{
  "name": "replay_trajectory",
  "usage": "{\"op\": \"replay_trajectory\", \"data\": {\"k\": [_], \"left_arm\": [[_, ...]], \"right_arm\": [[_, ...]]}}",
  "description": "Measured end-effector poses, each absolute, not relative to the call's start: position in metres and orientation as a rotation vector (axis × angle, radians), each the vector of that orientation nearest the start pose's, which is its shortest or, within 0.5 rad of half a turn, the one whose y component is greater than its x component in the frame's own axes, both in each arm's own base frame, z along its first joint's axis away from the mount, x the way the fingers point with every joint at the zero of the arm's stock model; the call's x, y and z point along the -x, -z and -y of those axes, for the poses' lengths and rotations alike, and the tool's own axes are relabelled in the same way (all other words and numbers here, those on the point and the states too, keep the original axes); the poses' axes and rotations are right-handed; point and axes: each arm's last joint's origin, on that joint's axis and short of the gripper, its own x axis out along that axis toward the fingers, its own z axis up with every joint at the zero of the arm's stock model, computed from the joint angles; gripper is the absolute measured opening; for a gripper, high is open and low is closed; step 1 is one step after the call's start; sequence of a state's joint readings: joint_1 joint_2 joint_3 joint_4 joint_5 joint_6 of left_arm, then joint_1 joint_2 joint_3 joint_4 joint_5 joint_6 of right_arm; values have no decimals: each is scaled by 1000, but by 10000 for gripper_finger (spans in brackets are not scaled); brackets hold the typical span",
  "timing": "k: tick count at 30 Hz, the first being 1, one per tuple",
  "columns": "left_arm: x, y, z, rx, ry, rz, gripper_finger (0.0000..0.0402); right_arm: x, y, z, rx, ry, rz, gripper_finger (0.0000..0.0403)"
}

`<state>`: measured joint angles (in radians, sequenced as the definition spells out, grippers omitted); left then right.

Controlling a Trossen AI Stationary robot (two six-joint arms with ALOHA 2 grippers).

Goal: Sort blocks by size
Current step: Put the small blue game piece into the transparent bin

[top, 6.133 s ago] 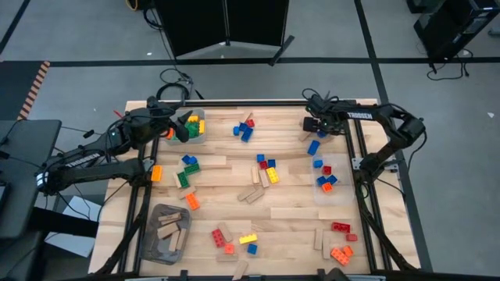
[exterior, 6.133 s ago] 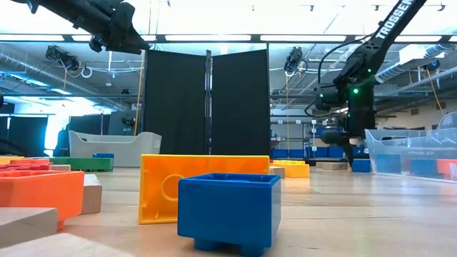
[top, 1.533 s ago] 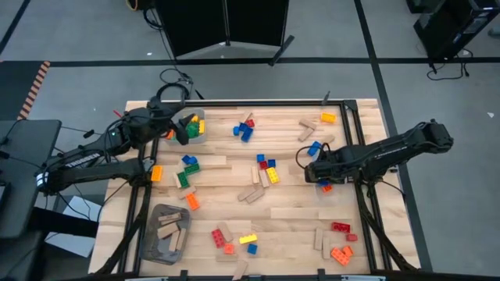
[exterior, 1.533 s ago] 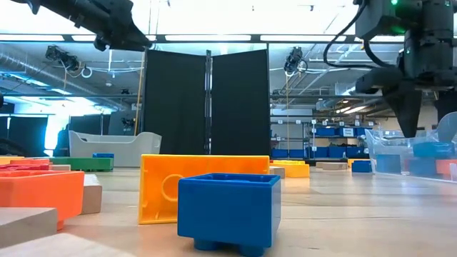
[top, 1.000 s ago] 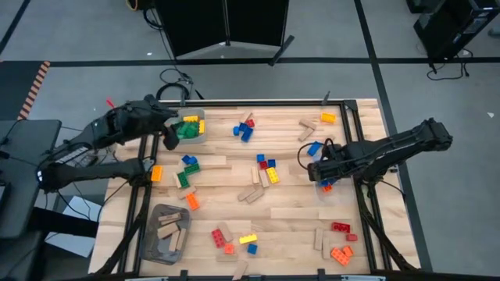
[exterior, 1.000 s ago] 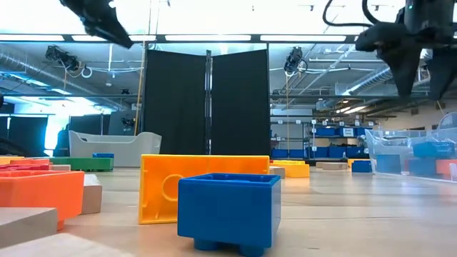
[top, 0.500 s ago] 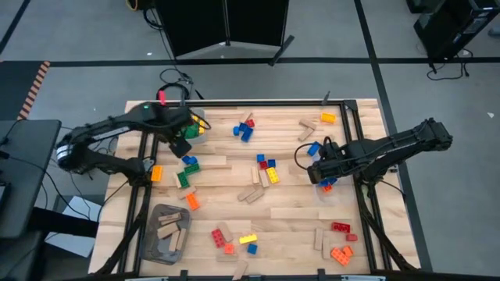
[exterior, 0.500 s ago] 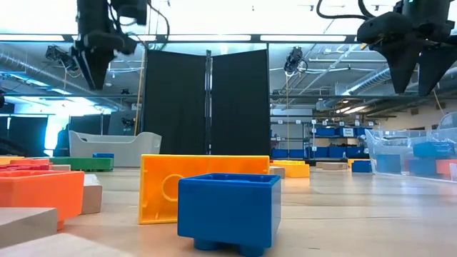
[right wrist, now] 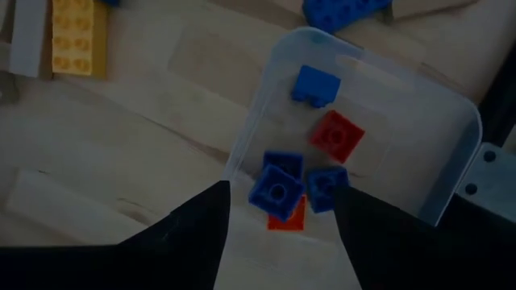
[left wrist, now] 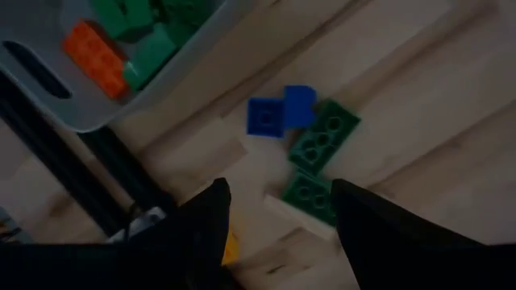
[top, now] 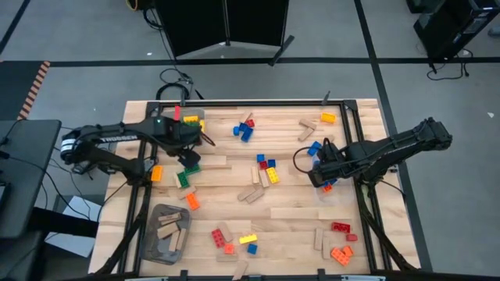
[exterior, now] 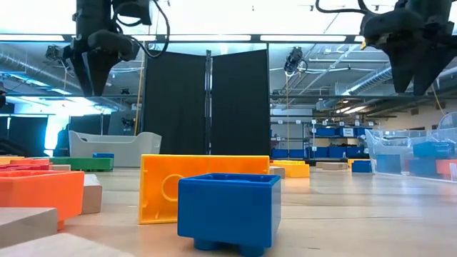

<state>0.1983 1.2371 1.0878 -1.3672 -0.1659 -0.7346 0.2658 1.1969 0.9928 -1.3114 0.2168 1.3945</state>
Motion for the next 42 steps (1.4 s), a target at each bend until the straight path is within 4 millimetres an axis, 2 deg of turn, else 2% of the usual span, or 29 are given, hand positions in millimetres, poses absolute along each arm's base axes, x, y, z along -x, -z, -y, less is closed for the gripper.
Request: {"op": "replay_trajectory", "data": {"k": [7, 15, 21, 28, 37, 42], "left_arm": [[-197, -280, -27, 602, -864, -1212, 224], [-187, -280, -26, 653, -1026, -1226, 238], [-173, -257, -25, 662, -1157, -1327, 272], [-160, -228, -22, 632, -1168, -1460, 282], [-159, -223, -22, 627, -1163, -1465, 282], [-169, -221, -24, 657, -1130, -1364, 282]], "right_arm": [[-176, -263, -41, -712, 910, -1189, 234], [-176, -263, -41, -678, 881, -1205, 232], [-176, -263, -42, -663, 867, -1210, 231], [-176, -263, -43, -652, 854, -1215, 230], [-177, -263, -43, -649, 845, -1213, 227], [-178, -263, -43, -656, 841, -1205, 228]]}}
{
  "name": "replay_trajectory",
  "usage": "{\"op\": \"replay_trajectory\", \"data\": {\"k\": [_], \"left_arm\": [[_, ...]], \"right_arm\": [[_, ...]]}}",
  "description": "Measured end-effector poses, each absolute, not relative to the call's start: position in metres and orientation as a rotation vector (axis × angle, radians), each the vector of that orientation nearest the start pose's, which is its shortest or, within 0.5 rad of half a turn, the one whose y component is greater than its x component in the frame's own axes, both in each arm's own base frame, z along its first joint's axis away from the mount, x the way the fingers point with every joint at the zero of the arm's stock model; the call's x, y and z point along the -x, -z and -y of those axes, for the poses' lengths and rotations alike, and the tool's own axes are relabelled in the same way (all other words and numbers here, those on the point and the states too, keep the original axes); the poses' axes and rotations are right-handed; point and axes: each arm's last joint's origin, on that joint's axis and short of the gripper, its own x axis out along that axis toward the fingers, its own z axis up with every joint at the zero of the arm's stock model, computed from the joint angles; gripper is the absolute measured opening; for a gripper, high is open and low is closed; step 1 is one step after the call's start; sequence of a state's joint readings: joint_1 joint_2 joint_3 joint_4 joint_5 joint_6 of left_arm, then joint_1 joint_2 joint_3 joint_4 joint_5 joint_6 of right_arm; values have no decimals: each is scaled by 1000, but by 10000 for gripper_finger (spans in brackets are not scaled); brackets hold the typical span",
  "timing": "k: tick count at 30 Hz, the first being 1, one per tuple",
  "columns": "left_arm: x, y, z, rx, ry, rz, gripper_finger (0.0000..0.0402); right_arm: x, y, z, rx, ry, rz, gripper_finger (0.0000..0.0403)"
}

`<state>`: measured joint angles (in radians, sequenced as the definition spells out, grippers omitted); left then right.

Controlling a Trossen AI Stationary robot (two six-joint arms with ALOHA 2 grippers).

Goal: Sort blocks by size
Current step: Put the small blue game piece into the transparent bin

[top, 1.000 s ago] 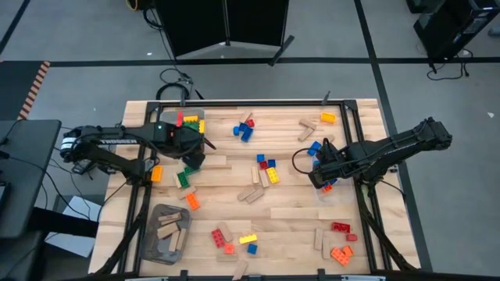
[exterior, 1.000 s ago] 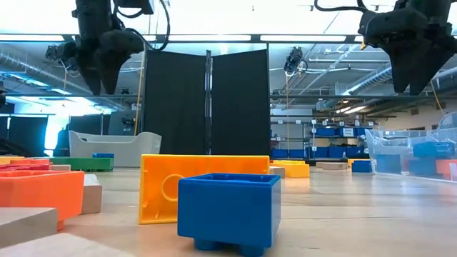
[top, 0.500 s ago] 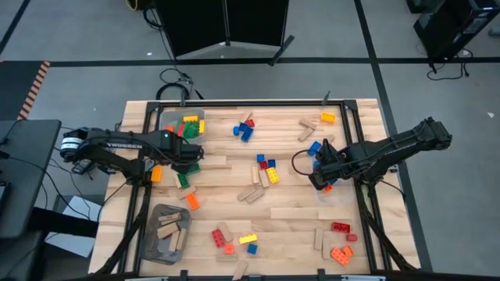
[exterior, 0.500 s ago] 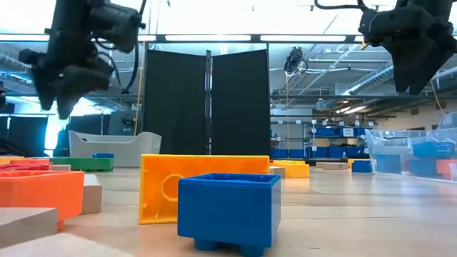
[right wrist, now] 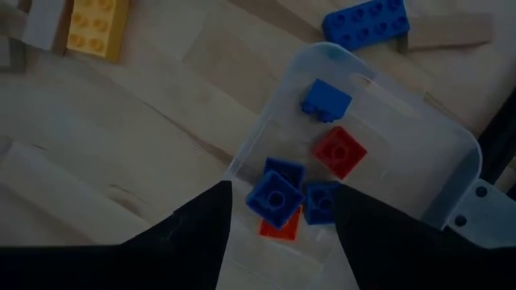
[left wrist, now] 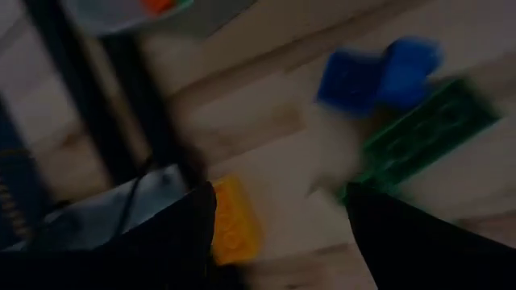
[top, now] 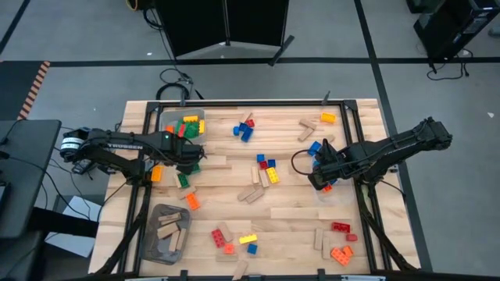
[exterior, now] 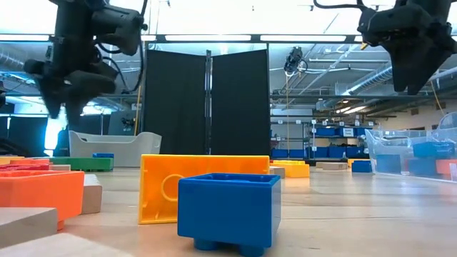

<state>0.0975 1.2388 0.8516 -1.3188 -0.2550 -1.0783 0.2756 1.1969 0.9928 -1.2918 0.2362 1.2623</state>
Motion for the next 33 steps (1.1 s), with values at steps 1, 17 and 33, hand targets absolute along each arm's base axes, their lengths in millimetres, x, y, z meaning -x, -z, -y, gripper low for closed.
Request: {"op": "replay_trajectory", "data": {"k": [1, 17, 33], "left_arm": [[-172, -221, -25, 660, -1122, -1328, 282], [-204, -199, -52, 851, -1269, -1106, 282], [-219, -165, -62, 781, -1313, -1264, 282]], "right_arm": [[-178, -263, -43, -657, 839, -1201, 227], [-183, -263, -44, -679, 814, -1159, 222], [-184, -263, -45, -669, 800, -1159, 220]]}}
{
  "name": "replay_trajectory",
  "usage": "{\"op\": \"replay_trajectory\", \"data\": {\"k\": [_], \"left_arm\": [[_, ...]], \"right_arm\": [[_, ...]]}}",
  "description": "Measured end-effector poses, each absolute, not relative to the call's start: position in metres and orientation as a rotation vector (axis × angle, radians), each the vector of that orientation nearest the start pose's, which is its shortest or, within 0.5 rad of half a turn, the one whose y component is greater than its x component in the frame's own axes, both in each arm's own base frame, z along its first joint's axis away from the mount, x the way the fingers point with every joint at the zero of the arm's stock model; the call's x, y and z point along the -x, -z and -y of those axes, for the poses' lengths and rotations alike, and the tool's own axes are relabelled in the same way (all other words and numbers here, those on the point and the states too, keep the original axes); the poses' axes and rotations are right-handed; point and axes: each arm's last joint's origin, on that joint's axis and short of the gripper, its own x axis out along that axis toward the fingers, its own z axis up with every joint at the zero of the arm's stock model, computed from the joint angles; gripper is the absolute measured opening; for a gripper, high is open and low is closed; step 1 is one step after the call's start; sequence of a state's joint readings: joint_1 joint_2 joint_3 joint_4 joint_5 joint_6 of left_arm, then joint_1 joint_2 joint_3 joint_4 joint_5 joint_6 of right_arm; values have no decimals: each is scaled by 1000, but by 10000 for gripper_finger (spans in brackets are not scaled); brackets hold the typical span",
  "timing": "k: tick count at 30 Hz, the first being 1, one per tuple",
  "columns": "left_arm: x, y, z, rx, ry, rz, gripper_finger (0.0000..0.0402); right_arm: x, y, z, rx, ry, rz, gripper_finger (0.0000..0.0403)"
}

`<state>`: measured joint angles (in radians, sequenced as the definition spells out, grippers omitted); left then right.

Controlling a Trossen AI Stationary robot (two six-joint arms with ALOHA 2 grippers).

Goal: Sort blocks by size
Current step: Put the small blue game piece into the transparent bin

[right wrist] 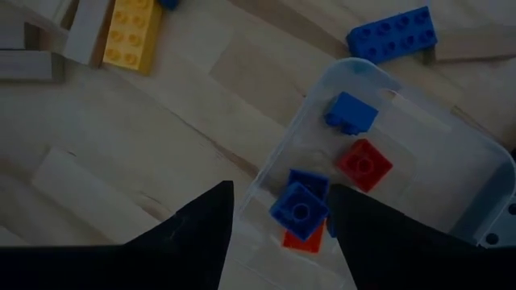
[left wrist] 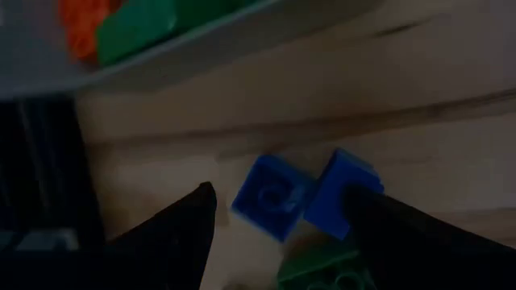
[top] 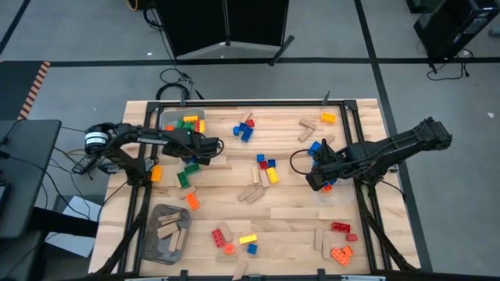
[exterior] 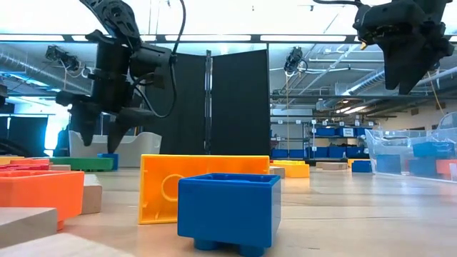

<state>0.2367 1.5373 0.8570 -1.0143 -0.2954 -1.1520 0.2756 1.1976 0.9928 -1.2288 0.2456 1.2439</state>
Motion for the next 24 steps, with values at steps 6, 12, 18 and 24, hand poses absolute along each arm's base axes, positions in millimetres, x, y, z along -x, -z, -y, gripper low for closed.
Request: {"op": "replay_trajectory", "data": {"k": [6, 12, 18, 24], "left_arm": [[-233, -170, -65, 775, -1202, -1190, 282], [-250, -181, -67, 806, -1087, -1126, 282], [-262, -195, -70, 804, -1034, -1057, 282], [-267, -195, -70, 795, -949, -1080, 282]], "right_arm": [[-184, -263, -44, -642, 803, -1147, 220], [-184, -264, -43, -636, 807, -1142, 220], [-184, -264, -43, -632, 806, -1141, 220], [-184, -264, -43, -632, 806, -1141, 220]]}}
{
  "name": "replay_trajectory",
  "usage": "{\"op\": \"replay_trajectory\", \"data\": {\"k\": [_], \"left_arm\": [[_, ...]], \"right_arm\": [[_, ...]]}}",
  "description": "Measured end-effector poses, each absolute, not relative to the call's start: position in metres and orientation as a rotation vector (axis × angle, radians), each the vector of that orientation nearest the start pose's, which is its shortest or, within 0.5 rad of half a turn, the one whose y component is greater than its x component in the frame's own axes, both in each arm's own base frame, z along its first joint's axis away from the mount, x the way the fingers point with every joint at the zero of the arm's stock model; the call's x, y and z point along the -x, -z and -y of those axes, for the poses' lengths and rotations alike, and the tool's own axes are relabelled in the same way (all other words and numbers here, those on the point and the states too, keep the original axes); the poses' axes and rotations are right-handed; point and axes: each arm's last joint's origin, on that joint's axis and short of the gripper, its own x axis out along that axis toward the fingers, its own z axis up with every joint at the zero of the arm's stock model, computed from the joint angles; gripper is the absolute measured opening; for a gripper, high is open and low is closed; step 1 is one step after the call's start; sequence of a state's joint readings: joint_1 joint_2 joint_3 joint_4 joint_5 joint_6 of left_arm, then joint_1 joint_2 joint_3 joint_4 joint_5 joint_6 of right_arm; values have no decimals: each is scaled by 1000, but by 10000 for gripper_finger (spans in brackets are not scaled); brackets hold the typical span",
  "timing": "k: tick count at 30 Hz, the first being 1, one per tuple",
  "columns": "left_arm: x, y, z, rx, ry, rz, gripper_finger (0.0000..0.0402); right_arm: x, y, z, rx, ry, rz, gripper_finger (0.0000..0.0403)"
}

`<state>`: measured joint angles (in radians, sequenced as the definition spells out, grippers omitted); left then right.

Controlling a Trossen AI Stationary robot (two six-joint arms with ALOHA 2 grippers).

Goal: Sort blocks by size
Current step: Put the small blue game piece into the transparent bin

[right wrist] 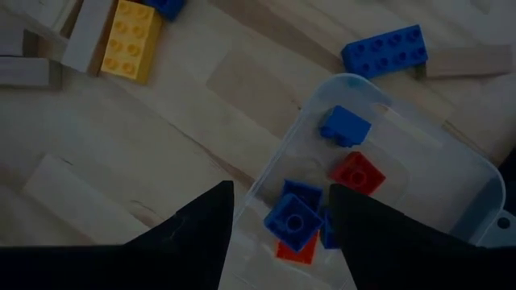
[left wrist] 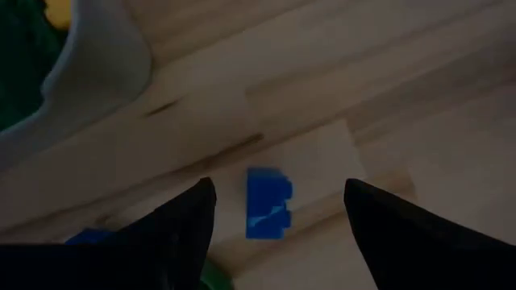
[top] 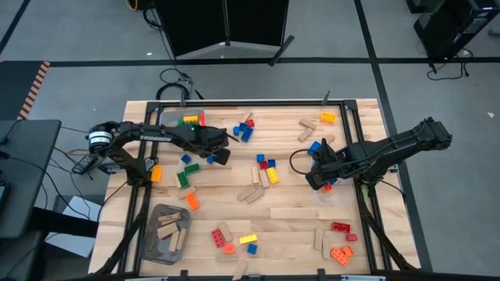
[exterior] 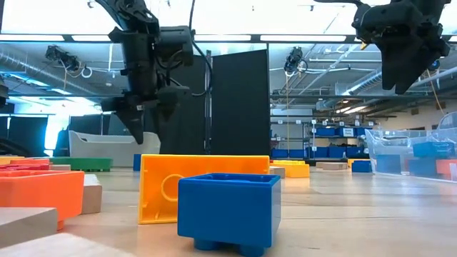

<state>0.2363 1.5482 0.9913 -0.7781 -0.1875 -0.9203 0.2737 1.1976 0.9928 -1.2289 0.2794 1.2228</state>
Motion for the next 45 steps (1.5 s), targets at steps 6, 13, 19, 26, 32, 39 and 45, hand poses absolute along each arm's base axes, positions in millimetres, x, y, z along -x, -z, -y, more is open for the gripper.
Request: {"op": "replay_trajectory", "data": {"k": [6, 13, 19, 26, 32, 39, 45], "left_arm": [[-273, -178, -70, 810, -957, -1157, 282], [-278, -159, -71, 802, -969, -1225, 280], [-280, -148, -72, 794, -979, -1264, 231], [-281, -148, -72, 761, -961, -1268, 103], [-292, -156, -68, 787, -834, -1205, 94], [-326, -195, -64, 823, -686, -1024, 94], [-357, -245, -63, 836, -524, -812, 94]], "right_arm": [[-184, -264, -43, -637, 806, -1137, 219], [-185, -264, -44, -643, 803, -1135, 219], [-186, -264, -44, -659, 801, -1128, 219], [-186, -264, -44, -662, 798, -1124, 219], [-186, -264, -44, -659, 795, -1126, 219], [-174, -271, -53, -614, 810, -1023, 219], [-157, -283, -67, -578, 723, -914, 219]]}}
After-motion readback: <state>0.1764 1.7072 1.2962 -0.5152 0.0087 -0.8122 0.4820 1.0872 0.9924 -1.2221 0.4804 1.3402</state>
